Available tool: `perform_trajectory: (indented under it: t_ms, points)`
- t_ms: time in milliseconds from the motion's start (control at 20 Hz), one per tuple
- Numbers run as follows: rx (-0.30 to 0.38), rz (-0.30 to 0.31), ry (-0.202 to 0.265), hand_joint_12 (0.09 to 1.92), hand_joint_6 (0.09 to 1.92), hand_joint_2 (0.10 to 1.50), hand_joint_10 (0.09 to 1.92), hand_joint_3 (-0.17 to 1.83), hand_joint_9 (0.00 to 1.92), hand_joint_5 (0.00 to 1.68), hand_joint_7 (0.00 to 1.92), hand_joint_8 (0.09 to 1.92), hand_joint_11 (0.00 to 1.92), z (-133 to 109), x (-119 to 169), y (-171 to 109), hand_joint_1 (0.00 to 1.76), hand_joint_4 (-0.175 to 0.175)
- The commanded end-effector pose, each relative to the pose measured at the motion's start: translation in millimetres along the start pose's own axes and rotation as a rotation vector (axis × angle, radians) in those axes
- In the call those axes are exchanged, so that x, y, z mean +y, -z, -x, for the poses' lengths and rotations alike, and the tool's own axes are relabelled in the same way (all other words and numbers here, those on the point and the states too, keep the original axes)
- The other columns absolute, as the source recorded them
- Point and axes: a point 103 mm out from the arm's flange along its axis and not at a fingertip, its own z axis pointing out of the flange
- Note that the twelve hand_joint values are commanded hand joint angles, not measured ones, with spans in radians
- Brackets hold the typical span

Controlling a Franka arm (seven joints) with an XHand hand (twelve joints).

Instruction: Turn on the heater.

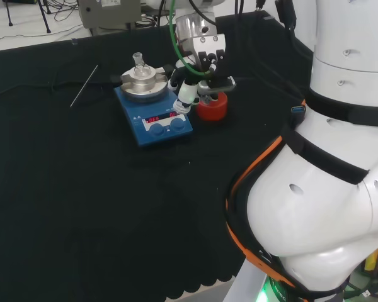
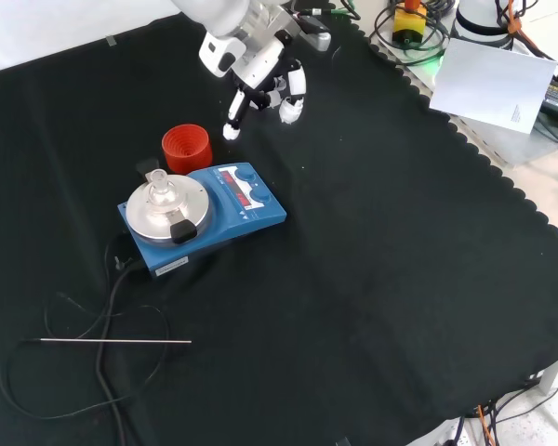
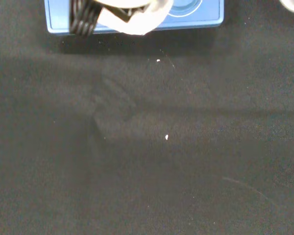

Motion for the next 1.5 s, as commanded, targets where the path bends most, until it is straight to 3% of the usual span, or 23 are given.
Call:
perform_trajectory:
  t_ms: [50, 200, 350, 600, 950, 1500]
  points:
    - [0.000, -0.024, 0.003, 1.22, 0.09, 0.69, 1.12, 0.61, 1.83, 0.29, 1.57, 1.37, 1.91, -2, 2, -3, 1.03, -0.027]
    - [-0.013, -0.058, 0.003, 1.53, 0.09, 0.73, 1.37, 0.62, 1.88, 0.35, 1.66, 1.53, 1.92, -4, 4, -4, 1.07, -0.034]
    - [-0.009, -0.101, -0.004, 1.64, 0.09, 0.74, 1.44, 0.75, 1.89, 0.40, 1.72, 1.60, 1.92, -6, 5, -4, 1.25, -0.039]
    - [-0.043, -0.199, 0.000, 1.62, 0.09, 0.72, 1.46, 0.89, 1.90, 0.37, 1.76, 1.62, 1.92, -16, 10, -10, 1.37, -0.035]
    - [-0.082, -0.258, -0.014, 1.62, 0.09, 0.71, 1.47, 0.94, 1.92, 0.27, 1.77, 1.62, 1.92, -30, 17, -16, 1.39, -0.017]
    - [-0.094, -0.294, 0.016, 1.60, 0.09, 0.71, 1.46, 0.95, 1.92, 0.23, 1.77, 1.62, 1.92, -50, 24, -28, 1.40, -0.006]
